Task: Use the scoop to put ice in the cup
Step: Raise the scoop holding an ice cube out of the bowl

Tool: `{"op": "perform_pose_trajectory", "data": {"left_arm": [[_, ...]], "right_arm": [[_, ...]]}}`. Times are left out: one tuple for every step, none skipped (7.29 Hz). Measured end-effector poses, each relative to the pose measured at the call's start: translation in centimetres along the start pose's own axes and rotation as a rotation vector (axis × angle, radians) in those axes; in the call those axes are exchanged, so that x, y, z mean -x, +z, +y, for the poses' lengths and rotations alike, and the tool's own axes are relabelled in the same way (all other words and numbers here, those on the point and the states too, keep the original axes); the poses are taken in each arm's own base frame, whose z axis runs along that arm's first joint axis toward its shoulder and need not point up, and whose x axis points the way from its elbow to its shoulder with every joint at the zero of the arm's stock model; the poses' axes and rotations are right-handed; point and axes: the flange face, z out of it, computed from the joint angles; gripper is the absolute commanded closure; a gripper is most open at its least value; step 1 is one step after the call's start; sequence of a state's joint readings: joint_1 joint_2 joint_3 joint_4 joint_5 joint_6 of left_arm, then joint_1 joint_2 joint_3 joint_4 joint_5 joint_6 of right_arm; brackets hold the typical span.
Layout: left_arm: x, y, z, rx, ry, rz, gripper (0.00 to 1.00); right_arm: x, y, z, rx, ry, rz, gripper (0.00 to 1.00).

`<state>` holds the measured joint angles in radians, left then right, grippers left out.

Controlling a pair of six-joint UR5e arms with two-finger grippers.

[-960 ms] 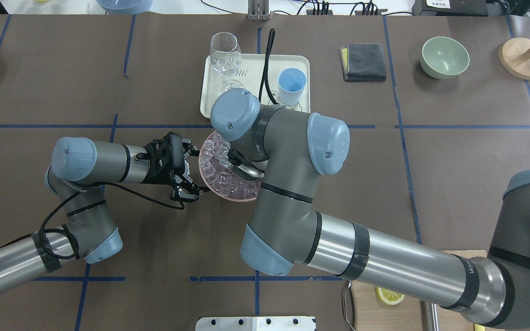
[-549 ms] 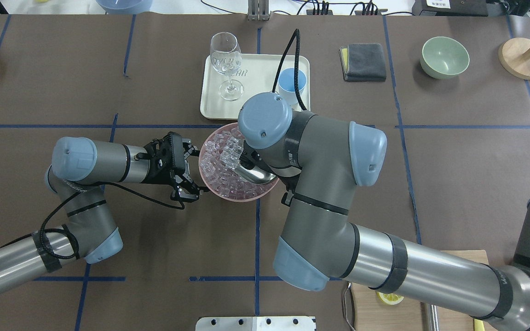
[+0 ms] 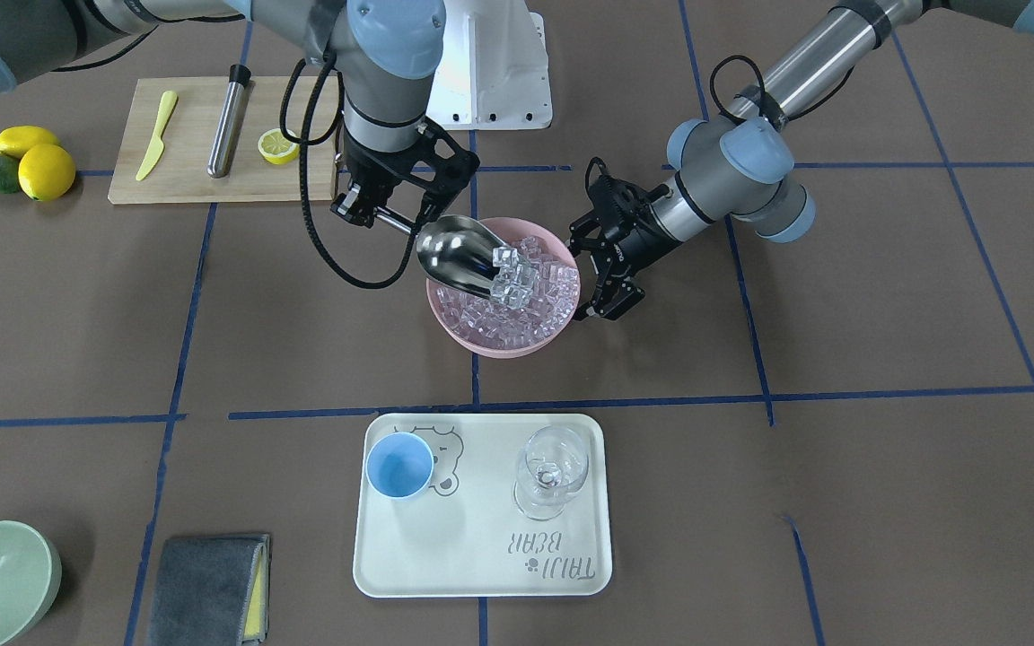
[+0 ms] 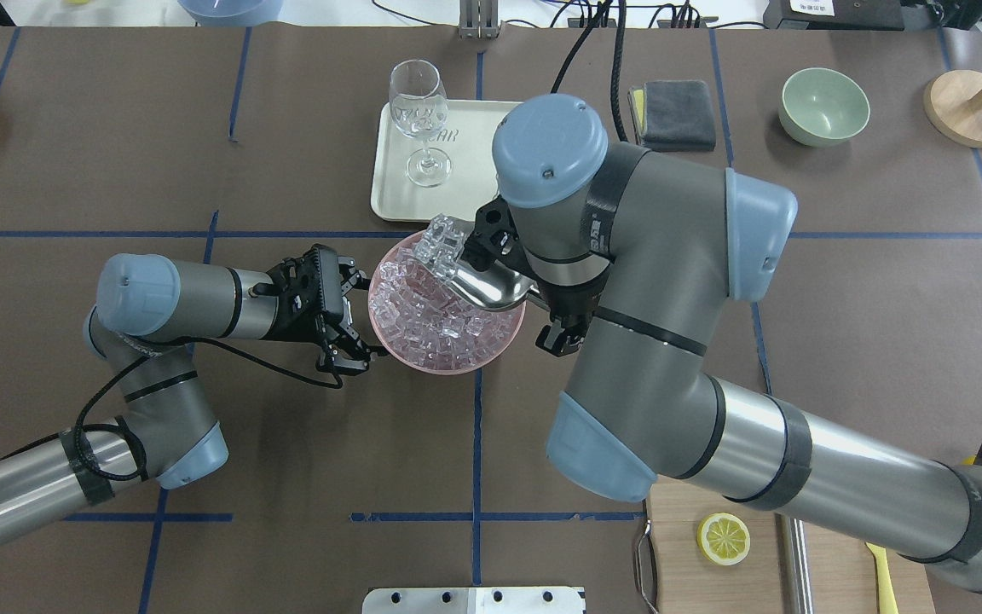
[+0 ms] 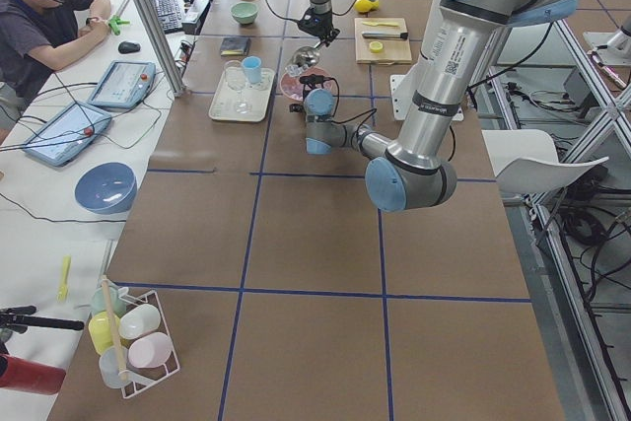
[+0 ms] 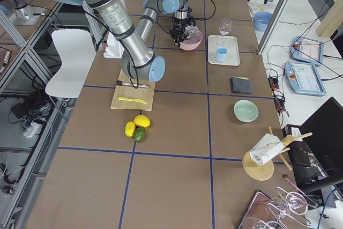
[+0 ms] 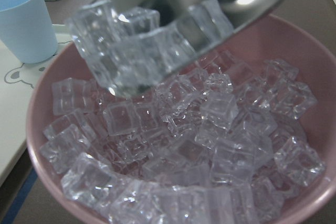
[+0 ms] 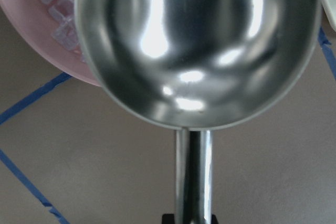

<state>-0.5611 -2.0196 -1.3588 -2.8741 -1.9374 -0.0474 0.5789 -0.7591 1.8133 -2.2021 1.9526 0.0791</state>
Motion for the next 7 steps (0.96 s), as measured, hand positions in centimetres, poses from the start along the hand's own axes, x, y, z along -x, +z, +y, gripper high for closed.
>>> {"op": "perform_pose_trajectory", "data": {"left_arm": [[0.0, 0.0, -0.1, -0.002, 0.001, 0.001, 0.00], [0.0, 0.0, -0.1, -0.002, 0.001, 0.001, 0.00], [-0.1, 0.1, -0.1, -0.002, 0.001, 0.001, 0.00], [-0.1, 0.1, -0.2, -0.002, 0.000, 0.001, 0.00], [-0.1, 0.1, -0.2, -0.003, -0.002, 0.001, 0.00], [-0.1, 0.1, -0.3, -0.004, -0.005, 0.001, 0.00], [-0.1, 0.1, -0.3, -0.004, -0.010, 0.003, 0.00]], "right_arm": [[-1.4, -1.2, 0.5, 0.002, 0.044, -0.023, 1.00], [-2.6, -2.0, 0.8, 0.002, 0.106, -0.041, 1.00], [-3.7, -2.9, 1.0, -0.002, 0.179, -0.057, 1.00], [-4.7, -3.8, 1.2, -0.003, 0.249, -0.067, 1.00], [-5.9, -4.3, 1.5, 0.004, 0.318, -0.068, 1.00], [-7.5, -4.6, 1.6, 0.014, 0.379, -0.062, 1.00], [-9.5, -4.8, 1.1, 0.027, 0.429, -0.052, 1.00]]}}
